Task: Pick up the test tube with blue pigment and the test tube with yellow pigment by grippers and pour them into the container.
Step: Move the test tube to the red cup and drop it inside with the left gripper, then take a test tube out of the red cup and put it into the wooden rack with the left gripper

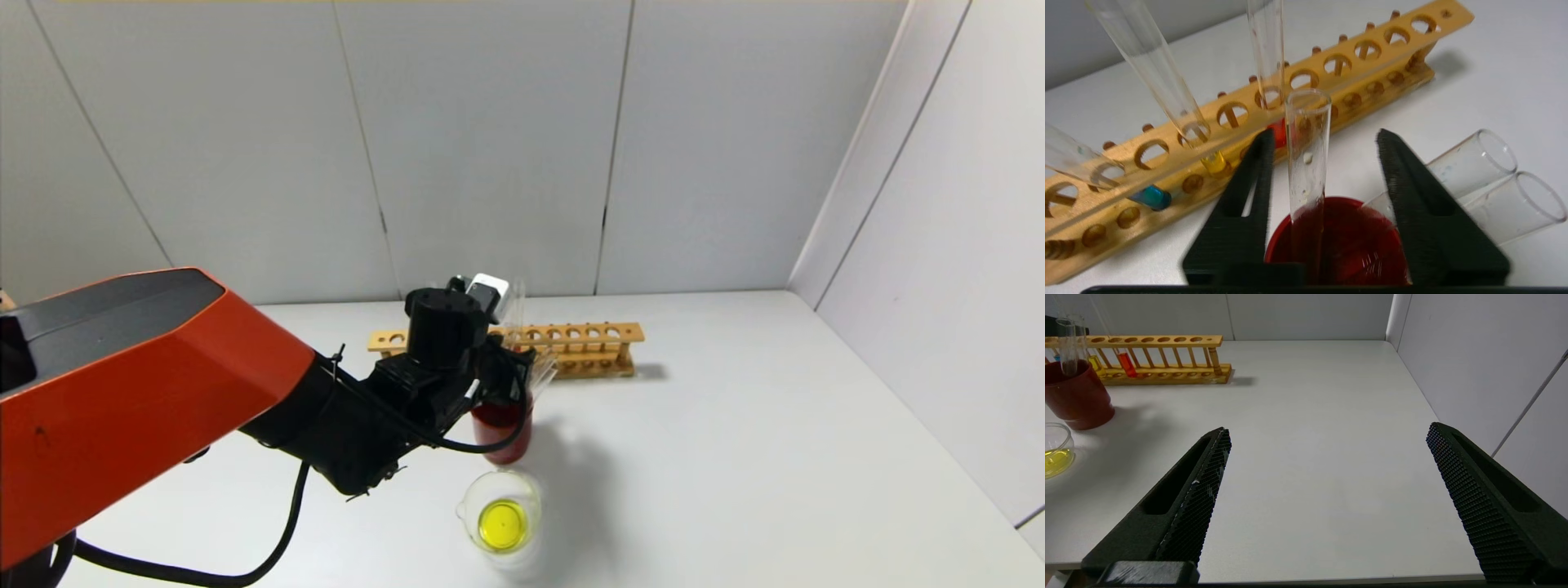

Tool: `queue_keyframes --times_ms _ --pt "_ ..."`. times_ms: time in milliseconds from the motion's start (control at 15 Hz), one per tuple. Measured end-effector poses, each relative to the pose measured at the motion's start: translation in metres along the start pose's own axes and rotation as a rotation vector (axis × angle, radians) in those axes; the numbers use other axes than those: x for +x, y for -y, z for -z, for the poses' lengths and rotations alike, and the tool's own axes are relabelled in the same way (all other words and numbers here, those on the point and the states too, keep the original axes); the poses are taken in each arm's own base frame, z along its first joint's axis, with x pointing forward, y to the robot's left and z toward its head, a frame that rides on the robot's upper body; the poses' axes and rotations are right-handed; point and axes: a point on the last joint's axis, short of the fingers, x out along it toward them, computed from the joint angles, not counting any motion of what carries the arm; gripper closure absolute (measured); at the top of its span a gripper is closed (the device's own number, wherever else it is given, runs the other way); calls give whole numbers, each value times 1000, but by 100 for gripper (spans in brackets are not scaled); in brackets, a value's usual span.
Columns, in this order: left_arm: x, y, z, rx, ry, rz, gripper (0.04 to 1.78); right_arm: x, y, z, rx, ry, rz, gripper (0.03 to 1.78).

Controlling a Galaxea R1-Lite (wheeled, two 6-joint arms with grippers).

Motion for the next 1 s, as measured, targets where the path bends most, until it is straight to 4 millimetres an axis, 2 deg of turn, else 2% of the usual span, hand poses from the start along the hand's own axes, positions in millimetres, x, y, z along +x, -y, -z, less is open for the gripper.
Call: queue_keyframes --times_ms 200,400,733,1000 --pt "-2 0 -5 20 28 -8 37 0 0 0 0 0 0 6" --pt "-13 -2 -17 42 57 -27 11 0 0 0 0 0 0 6" --pt "-56 -9 -53 57 152 -123 7 0 0 0 0 0 0 6" --pt "-97 -18 -71 51 211 -238 7 0 0 0 0 0 0 6"
